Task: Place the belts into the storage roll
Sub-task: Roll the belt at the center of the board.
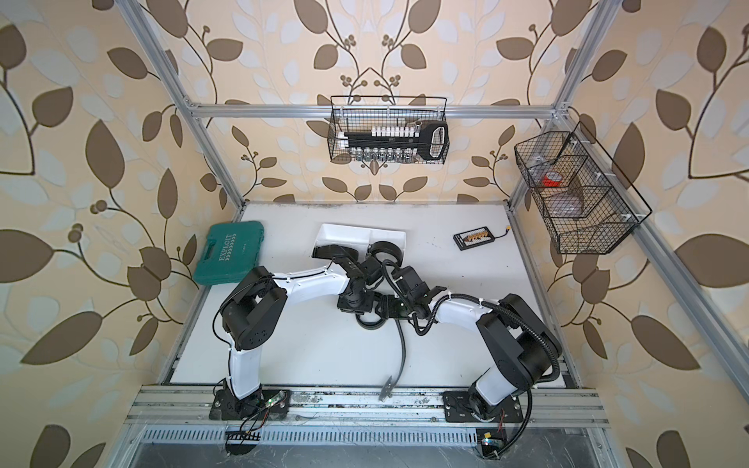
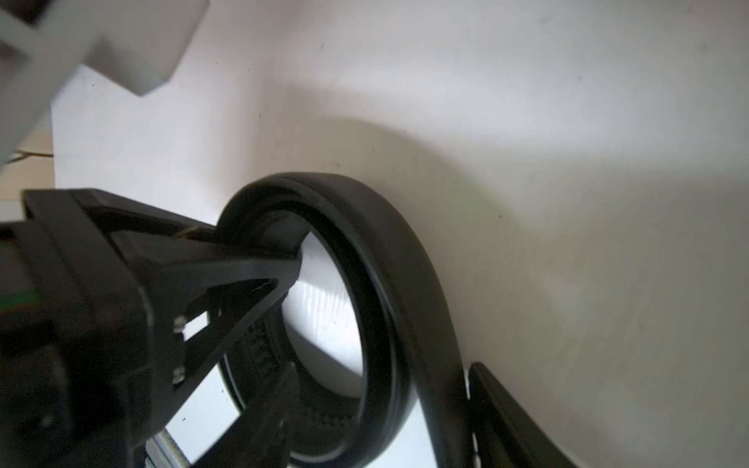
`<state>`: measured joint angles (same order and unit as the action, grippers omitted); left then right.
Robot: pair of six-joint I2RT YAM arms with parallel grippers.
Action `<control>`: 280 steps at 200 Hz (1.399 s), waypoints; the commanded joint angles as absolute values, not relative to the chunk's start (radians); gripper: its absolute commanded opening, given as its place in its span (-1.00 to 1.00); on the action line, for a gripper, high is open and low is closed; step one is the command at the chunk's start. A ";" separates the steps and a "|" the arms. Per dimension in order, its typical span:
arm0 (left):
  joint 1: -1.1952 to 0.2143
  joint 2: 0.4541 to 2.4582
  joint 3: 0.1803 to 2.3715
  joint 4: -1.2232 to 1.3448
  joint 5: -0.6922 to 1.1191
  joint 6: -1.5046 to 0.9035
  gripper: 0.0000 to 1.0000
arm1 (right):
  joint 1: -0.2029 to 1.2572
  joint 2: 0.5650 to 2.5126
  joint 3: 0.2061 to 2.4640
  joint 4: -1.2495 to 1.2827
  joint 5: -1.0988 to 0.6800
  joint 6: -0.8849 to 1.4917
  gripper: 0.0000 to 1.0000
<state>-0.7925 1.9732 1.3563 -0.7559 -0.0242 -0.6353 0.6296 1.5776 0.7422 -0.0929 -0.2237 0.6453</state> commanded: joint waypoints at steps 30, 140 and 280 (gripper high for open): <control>-0.801 1.971 1.332 -0.668 0.072 -0.745 -1.00 | 0.687 1.596 0.724 -0.077 -0.096 0.796 -0.02; -0.801 1.764 1.130 -0.509 0.250 -0.806 -0.44 | 0.730 1.651 0.820 -0.201 0.048 0.657 -0.94; -0.652 1.434 0.995 -0.536 0.192 -0.443 0.85 | 0.667 1.664 0.925 -0.347 -0.060 0.247 -1.00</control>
<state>-0.6426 1.3975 0.9730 -0.5148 0.1734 -0.5758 0.6708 1.6424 0.8703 -0.2916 -0.0452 0.3859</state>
